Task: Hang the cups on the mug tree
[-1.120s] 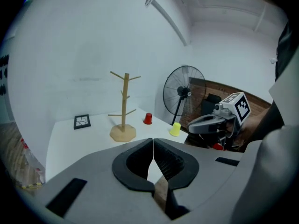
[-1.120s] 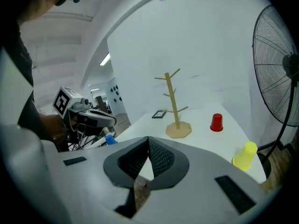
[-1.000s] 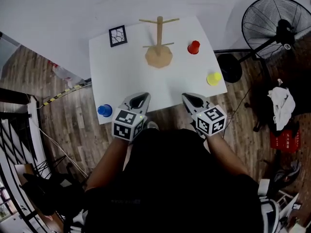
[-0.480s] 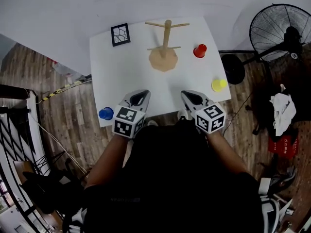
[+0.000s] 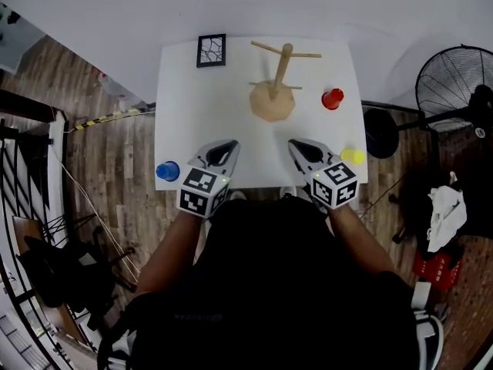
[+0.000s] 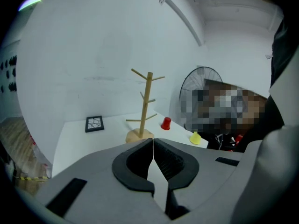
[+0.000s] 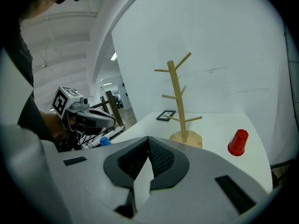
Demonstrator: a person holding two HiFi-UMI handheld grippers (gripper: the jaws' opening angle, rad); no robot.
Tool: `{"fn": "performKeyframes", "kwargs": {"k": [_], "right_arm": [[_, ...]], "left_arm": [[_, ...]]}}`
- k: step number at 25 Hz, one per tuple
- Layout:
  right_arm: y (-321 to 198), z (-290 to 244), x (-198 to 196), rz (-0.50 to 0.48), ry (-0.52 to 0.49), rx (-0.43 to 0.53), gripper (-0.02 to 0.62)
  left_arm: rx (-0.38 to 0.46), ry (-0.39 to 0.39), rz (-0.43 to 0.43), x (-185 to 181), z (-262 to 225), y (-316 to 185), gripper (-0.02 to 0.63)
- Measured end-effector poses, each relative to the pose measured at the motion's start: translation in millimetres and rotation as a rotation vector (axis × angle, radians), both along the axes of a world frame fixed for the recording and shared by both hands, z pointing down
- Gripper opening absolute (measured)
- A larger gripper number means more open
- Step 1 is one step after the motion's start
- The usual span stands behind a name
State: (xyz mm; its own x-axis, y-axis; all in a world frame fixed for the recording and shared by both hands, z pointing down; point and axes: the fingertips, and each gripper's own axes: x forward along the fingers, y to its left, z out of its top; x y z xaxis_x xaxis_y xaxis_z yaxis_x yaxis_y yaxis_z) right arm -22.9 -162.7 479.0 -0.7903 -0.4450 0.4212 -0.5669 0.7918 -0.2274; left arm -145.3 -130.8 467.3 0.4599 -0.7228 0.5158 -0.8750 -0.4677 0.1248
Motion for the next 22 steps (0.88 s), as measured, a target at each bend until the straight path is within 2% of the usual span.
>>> {"fn": "performKeyframes", "kwargs": {"k": [4, 11, 17, 19, 22], "right_arm": [[0.0, 3.9, -6.4, -0.052, -0.004, -0.011, 0.008], [3.3, 12.0, -30.9, -0.162, 0.001, -0.036, 0.008], [11.2, 21.9, -57.6, -0.249, 0.019, -0.050, 0.008], [14.2, 22.1, -66.5, -0.267, 0.026, -0.046, 0.008], [21.7, 22.6, -78.4, -0.280, 0.030, -0.048, 0.008]], "left_arm": [[0.010, -0.037, -0.086, -20.6, 3.8, 3.8, 0.018], [-0.007, -0.067, -0.304, -80.1, 14.2, 18.2, 0.018], [-0.022, -0.196, -0.440, -141.8, 40.2, 51.1, 0.025], [-0.031, -0.219, -0.484, -163.1, 47.9, 61.2, 0.095], [-0.078, -0.250, -0.532, -192.3, 62.5, 81.7, 0.134]]}}
